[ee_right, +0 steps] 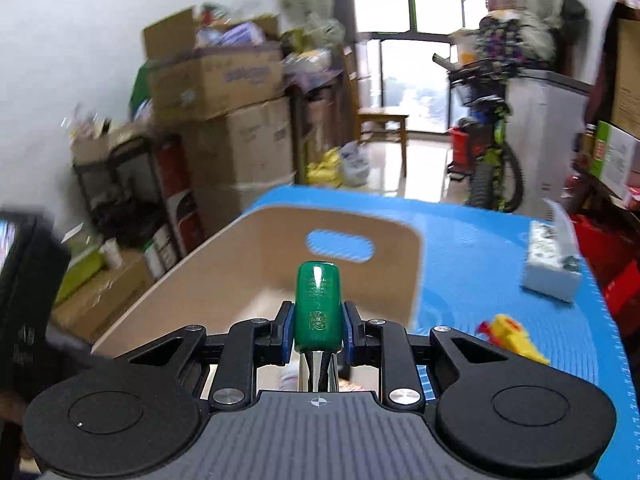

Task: Organize rigid objects
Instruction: 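Lower the green screwdriver into the bin and open the right tool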

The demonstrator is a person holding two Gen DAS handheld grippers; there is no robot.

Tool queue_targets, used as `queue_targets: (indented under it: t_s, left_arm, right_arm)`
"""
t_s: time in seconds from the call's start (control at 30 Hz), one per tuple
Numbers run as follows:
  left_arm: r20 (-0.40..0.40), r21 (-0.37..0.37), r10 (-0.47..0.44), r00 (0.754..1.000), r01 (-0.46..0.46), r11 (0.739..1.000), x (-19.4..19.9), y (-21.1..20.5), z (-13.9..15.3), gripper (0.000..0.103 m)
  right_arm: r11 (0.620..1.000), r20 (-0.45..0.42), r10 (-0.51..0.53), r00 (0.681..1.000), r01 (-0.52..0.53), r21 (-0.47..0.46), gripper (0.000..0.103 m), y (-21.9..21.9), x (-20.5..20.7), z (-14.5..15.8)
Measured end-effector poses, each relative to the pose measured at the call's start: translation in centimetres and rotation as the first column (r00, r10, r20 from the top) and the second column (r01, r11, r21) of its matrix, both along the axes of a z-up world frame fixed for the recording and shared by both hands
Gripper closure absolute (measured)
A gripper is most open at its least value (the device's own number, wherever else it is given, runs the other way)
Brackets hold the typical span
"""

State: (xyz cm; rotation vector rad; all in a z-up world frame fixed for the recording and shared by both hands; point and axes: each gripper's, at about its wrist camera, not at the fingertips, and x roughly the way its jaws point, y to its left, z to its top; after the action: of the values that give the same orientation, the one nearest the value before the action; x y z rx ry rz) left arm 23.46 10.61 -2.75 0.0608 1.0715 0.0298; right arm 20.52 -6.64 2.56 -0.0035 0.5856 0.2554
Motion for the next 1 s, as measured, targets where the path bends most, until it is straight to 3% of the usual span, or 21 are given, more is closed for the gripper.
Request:
queue_targets:
  t_s: [0.27,0.4,0.53,0.67,0.8,1.0]
  left_arm:
    - [0.001,0.003,-0.001,1.000,0.001,1.000,0.1,0.1,0.0,0.093]
    - [0.000,0.002,0.000,1.000,0.000,1.000,0.1,0.1,0.1,0.093]
    - [0.001,0.003,-0.001,1.000,0.001,1.000,0.1,0.1,0.0,0.093]
    - [0.001,0.003,-0.001,1.000,0.001,1.000,0.1,0.1,0.0,0.093]
    - [0.001,0.006,0.000,1.000,0.000,1.000,0.2,0.2,0.2,0.092]
    - [0.001,0.007,0.000,1.000,0.000,1.000,0.4,0.3,0.3,0.092]
  right_arm:
    - [0.988,-0.126,0.097,0.987,-0.111,-0.108,0.070,3.6,0.4,-2.9]
    - [0.978,-0.126,0.116,0.985,-0.135,-0.158,0.070,4.5,-0.1,-3.0]
    - [0.980,-0.129,0.119,0.984,-0.137,-0.141,0.070,4.3,-0.3,-2.8]
    - [0.990,-0.137,0.109,0.985,-0.121,-0.078,0.057,3.2,0.0,-2.5]
    - [0.993,-0.091,0.105,0.990,-0.110,-0.054,0.047,2.6,-0.5,-1.6]
    - [0.999,-0.019,0.033,0.999,-0.034,-0.007,0.043,-0.1,-1.1,0.3]
